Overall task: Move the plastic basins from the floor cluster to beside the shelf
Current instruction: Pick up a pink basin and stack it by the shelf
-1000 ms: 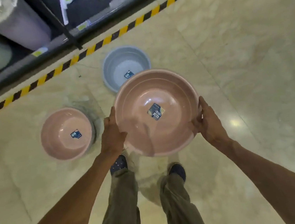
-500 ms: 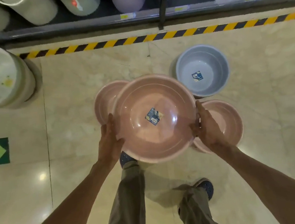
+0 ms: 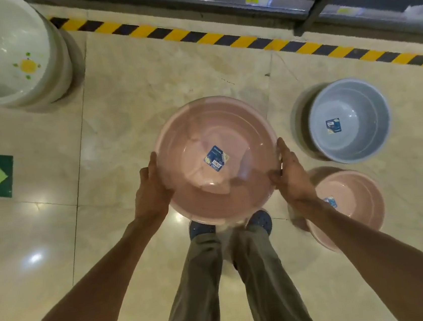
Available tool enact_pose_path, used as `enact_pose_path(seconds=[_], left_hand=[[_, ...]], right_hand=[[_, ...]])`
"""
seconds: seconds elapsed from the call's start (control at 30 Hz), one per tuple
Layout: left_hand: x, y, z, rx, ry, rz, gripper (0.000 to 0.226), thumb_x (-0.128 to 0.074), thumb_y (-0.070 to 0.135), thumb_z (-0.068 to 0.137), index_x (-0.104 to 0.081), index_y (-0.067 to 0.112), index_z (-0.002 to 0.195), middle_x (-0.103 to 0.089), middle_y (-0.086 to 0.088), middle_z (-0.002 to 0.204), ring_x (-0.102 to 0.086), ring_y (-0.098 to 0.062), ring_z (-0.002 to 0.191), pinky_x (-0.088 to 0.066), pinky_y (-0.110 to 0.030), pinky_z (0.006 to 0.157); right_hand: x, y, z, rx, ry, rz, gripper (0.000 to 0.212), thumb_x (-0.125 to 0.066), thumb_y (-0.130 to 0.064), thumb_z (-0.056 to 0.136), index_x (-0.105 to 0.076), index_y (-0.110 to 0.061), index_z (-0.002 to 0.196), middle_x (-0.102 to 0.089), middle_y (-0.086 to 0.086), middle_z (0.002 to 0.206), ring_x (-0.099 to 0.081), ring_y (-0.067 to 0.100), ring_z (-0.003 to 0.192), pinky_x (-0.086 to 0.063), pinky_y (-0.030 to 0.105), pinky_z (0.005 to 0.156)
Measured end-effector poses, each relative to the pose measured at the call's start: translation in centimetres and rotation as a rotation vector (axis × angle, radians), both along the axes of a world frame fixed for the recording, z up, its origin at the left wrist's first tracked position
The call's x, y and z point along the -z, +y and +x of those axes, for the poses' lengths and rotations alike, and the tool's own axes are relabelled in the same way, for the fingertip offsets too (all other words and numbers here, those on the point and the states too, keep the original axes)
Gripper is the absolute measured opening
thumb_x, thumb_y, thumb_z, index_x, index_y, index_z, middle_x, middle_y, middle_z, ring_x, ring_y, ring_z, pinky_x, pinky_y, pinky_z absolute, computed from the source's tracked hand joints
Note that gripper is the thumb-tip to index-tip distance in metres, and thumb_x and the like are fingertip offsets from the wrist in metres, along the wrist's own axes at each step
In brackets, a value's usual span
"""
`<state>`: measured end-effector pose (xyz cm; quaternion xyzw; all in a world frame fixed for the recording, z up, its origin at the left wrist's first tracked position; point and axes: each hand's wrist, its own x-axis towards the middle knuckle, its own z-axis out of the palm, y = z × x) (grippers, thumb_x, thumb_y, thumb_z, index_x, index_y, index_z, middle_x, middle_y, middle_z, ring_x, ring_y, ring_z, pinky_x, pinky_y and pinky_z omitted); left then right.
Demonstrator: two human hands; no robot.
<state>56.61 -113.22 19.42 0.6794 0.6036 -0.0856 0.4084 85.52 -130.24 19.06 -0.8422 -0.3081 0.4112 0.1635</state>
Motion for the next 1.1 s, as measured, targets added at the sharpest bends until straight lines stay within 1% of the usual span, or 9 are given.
enact_pose_path(seconds=[0.1,0.23,0.4,0.6,0.73,0.87,0.93,1.0,1.1], left_hand=[[3.3,0.9,-0.2,-0.024,0.005,-0.005,0.098,-0.067,0.006,0.09,-0.007,0.029,0.164,-0.041,-0.01,0.141,-0.064,-0.041,0.101,-0.058,-0.052,0.081],[8.5,1.1,0.1,-0.06,0.016,-0.009,0.098,-0.064,0.004,0.089,-0.007,0.03,0.164,-0.042,-0.007,0.142,-0.064,-0.036,0.096,-0.056,-0.046,0.075],[14.6,0.7,0.8,-0.05,0.093,0.028,0.1,-0.062,-0.002,0.086,-0.006,0.027,0.164,-0.043,-0.008,0.145,-0.062,-0.038,0.096,-0.057,-0.048,0.075],[19.4,-0.2,2.4,0.005,0.142,0.089,0.101,-0.054,-0.009,0.085,-0.002,0.027,0.164,-0.035,-0.008,0.159,-0.061,-0.046,0.11,-0.057,-0.056,0.087],[20.5,-0.5,2.9,-0.006,0.167,0.111,0.095,-0.042,-0.008,0.09,0.004,0.033,0.162,-0.028,-0.008,0.164,-0.064,-0.044,0.098,-0.059,-0.055,0.081],[20.2,-0.3,3.1,0.078,0.191,0.148,0.094,-0.05,-0.01,0.091,0.001,0.022,0.163,-0.031,-0.015,0.16,-0.063,-0.045,0.099,-0.06,-0.056,0.078],[19.3,0.0,3.3,0.13,0.222,0.151,0.092,-0.054,-0.01,0.092,-0.002,0.016,0.164,-0.023,-0.017,0.165,-0.054,-0.047,0.124,-0.056,-0.058,0.092],[18.0,0.2,3.9,0.21,0.224,0.169,0.093,-0.059,-0.009,0.091,-0.006,0.014,0.164,-0.014,-0.016,0.169,-0.033,-0.042,0.146,-0.047,-0.057,0.108],[15.4,0.1,5.7,0.395,0.156,0.196,0.092,-0.067,0.005,0.093,-0.01,0.018,0.164,-0.014,-0.013,0.17,-0.021,-0.035,0.153,-0.035,-0.052,0.119]], right_hand=[[2.9,1.8,0.0,-0.038,-0.004,-0.002,0.082,-0.06,-0.031,0.105,-0.01,-0.02,0.169,-0.044,0.013,0.154,-0.055,0.031,0.13,-0.044,0.039,0.102],[8.4,3.3,0.4,-0.074,-0.062,-0.055,0.082,-0.06,-0.013,0.103,-0.011,-0.021,0.169,-0.048,0.013,0.148,-0.06,0.034,0.12,-0.053,0.049,0.101],[14.7,4.2,0.3,-0.145,-0.176,-0.169,0.083,-0.06,-0.016,0.102,-0.009,-0.019,0.168,-0.05,0.014,0.148,-0.06,0.04,0.121,-0.053,0.051,0.09],[19.6,4.4,-0.6,-0.105,-0.304,-0.279,0.084,-0.055,-0.009,0.101,-0.004,-0.023,0.167,-0.044,0.007,0.156,-0.057,0.036,0.122,-0.044,0.041,0.075],[20.9,4.0,-0.6,-0.105,-0.309,-0.287,0.087,-0.054,-0.01,0.101,0.0,-0.025,0.168,-0.039,0.001,0.163,-0.062,0.036,0.112,-0.045,0.039,0.073],[19.8,4.2,0.1,-0.102,-0.23,-0.294,0.089,-0.058,-0.016,0.101,0.001,-0.027,0.167,-0.04,0.002,0.162,-0.067,0.036,0.107,-0.058,0.045,0.079],[18.6,4.0,0.7,-0.129,-0.188,-0.29,0.089,-0.062,-0.021,0.101,-0.002,-0.029,0.166,-0.039,0.003,0.161,-0.065,0.035,0.115,-0.06,0.049,0.082],[17.1,3.3,1.2,-0.197,-0.183,-0.285,0.089,-0.064,-0.026,0.102,-0.002,-0.031,0.166,-0.03,0.006,0.167,-0.054,0.033,0.135,-0.058,0.052,0.093],[14.6,1.8,2.2,-0.3,-0.201,-0.319,0.089,-0.064,-0.035,0.103,-0.003,-0.026,0.168,-0.015,0.011,0.174,-0.027,0.031,0.157,-0.041,0.051,0.118]])
